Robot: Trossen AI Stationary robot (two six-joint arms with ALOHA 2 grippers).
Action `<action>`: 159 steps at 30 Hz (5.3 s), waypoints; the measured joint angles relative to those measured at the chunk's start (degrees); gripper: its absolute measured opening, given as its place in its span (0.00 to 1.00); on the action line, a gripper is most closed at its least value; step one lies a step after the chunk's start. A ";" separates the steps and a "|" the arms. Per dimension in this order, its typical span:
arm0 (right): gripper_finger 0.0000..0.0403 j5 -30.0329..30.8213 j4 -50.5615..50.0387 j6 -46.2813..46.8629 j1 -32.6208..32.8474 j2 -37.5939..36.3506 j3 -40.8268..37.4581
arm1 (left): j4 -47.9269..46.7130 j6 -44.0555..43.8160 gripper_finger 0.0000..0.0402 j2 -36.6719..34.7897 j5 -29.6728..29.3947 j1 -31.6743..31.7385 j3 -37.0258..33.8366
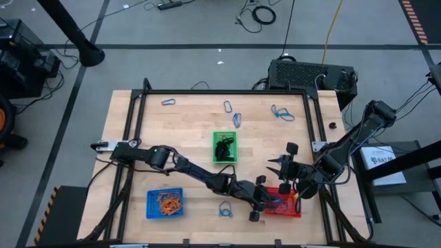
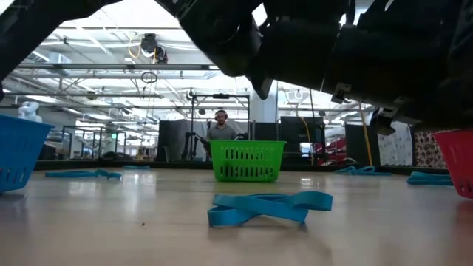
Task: Sort rubber bands into baskets
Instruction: Put the blue rubber band into the red bin
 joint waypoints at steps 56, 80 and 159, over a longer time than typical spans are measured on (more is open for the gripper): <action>0.27 0.48 -52.42 59.41 -1.49 -0.15 -3.91 | -18.49 14.01 0.34 5.12 1.18 22.98 17.37; 0.27 0.45 -40.28 35.97 -38.21 -5.53 -1.54 | -81.81 8.94 0.34 -18.69 -0.73 32.72 17.75; 0.00 -72.05 42.18 -19.08 -48.48 20.48 -6.01 | 1.47 7.31 0.34 -41.50 -5.76 9.84 -52.84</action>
